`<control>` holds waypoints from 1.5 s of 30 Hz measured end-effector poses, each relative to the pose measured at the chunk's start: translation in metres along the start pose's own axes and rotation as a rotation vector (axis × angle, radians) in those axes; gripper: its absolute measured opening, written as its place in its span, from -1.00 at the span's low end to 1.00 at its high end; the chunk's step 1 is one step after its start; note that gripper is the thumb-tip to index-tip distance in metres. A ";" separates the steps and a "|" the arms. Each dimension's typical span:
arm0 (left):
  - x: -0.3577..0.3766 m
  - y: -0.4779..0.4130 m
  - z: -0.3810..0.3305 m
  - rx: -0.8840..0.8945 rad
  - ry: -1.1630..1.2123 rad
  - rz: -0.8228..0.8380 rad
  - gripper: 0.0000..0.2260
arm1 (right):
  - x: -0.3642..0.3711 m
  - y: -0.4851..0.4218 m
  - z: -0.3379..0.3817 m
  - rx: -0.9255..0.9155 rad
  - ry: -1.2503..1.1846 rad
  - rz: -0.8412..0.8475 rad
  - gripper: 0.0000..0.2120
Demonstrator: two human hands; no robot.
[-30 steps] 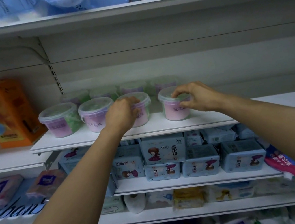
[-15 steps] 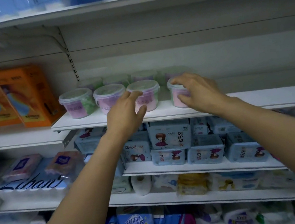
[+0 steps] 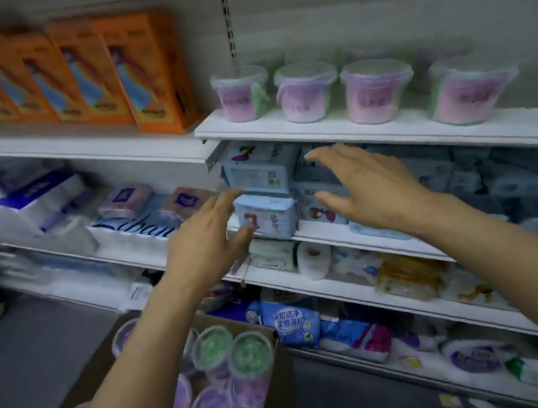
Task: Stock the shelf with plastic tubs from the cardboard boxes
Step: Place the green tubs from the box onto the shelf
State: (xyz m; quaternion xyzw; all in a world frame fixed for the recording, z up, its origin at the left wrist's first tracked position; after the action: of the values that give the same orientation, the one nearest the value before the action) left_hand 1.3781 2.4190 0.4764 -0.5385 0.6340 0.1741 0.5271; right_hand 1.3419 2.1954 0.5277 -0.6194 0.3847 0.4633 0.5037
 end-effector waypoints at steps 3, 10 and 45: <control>-0.010 0.028 0.074 -0.128 -0.032 0.060 -0.52 | 0.034 -0.023 0.056 -0.057 -0.036 0.059 -0.46; -0.022 0.092 0.256 -0.366 -0.001 0.283 -0.58 | 0.144 -0.067 0.197 -0.046 -0.211 0.242 -0.50; 0.159 0.200 0.493 -0.889 0.336 0.581 -0.77 | 0.472 -0.038 0.391 1.481 -1.261 0.621 -0.71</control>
State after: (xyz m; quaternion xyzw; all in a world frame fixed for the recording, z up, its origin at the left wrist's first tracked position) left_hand 1.4640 2.8000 0.0817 -0.5323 0.6973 0.4747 0.0709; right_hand 1.4347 2.5821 0.0598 0.3315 0.3830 0.4611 0.7286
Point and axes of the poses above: each hand's wrist, its own y-axis away from the middle knuckle, its own x-axis out of the palm, z = x × y, the point moved 4 cm from there along -y, towards the middle knuckle, and after that the axes turned 7 degrees about y, right-handed, at the moved point
